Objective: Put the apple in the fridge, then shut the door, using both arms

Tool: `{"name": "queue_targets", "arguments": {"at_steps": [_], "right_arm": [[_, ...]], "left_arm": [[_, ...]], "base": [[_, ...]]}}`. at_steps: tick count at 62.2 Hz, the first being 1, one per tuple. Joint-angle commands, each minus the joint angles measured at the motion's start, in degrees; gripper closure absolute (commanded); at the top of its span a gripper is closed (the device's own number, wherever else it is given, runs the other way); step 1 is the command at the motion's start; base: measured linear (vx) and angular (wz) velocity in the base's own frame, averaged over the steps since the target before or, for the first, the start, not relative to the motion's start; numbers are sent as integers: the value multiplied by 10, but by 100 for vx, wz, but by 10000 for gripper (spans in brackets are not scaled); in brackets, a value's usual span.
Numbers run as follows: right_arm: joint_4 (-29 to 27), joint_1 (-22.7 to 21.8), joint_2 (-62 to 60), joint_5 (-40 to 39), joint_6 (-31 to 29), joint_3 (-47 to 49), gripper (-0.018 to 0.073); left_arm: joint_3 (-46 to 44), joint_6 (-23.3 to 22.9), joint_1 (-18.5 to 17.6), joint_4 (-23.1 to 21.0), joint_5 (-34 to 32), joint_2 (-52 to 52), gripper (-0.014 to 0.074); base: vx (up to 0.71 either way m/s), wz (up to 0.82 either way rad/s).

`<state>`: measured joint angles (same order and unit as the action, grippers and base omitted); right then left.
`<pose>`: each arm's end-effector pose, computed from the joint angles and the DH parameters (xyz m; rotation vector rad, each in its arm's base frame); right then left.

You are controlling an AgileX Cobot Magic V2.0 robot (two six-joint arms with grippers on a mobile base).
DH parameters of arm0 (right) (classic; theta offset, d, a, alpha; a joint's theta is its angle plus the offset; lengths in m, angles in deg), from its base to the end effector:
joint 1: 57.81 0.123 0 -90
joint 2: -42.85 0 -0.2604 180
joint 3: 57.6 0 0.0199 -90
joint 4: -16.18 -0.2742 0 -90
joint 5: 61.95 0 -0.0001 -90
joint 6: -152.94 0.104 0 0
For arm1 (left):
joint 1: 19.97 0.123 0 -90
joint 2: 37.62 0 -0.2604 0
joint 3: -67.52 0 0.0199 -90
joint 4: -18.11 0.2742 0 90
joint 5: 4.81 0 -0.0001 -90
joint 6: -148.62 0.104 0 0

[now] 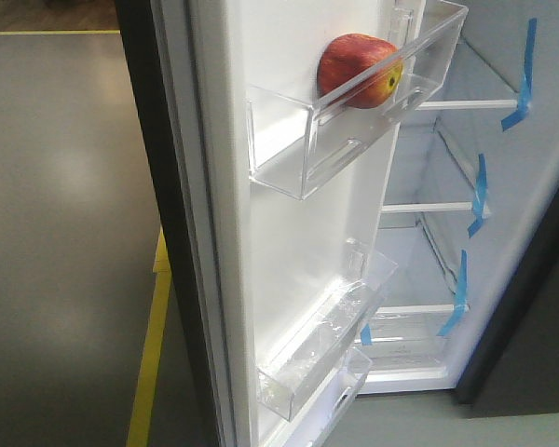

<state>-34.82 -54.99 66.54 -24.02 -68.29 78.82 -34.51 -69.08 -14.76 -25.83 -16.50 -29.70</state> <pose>0.0954 0.0545 0.3464 -0.3805 1.6000 0.4829 0.1129 0.0249 0.2207 -1.0637 0.9523 -1.0112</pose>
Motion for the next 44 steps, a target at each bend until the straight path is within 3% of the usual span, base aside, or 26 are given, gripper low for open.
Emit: {"name": "queue_targets", "arguments": {"at_steps": [1, 9, 16, 30, 36, 44], "right_arm": [[-23, -1, 6, -79, 0, 15, 564], [-14, -1, 6, -187, -34, 36, 564], [-4, -1, 6, -260, -52, 43, 564], [-4, -1, 6, -218, -53, 41, 563], [-5, -1, 6, -250, -52, 41, 563], [-7, -1, 6, -258, -51, 41, 563]], "left_arm": [[-2, -85, -1, 3, -31, -9, 603], [-42, -157, -1, 10, -17, -9, 603], [-107, -150, -1, 45, 0, -9, 603], [-242, -142, -1, 238, 51, 40, 603], [-282, -142, -2, 276, 83, 94, 603], [-316, -142, -24, 277, 83, 181, 603]], "base": [[0, 0], [0, 0], [0, 0], [0, 0], [0, 0], [0, 0]]}}
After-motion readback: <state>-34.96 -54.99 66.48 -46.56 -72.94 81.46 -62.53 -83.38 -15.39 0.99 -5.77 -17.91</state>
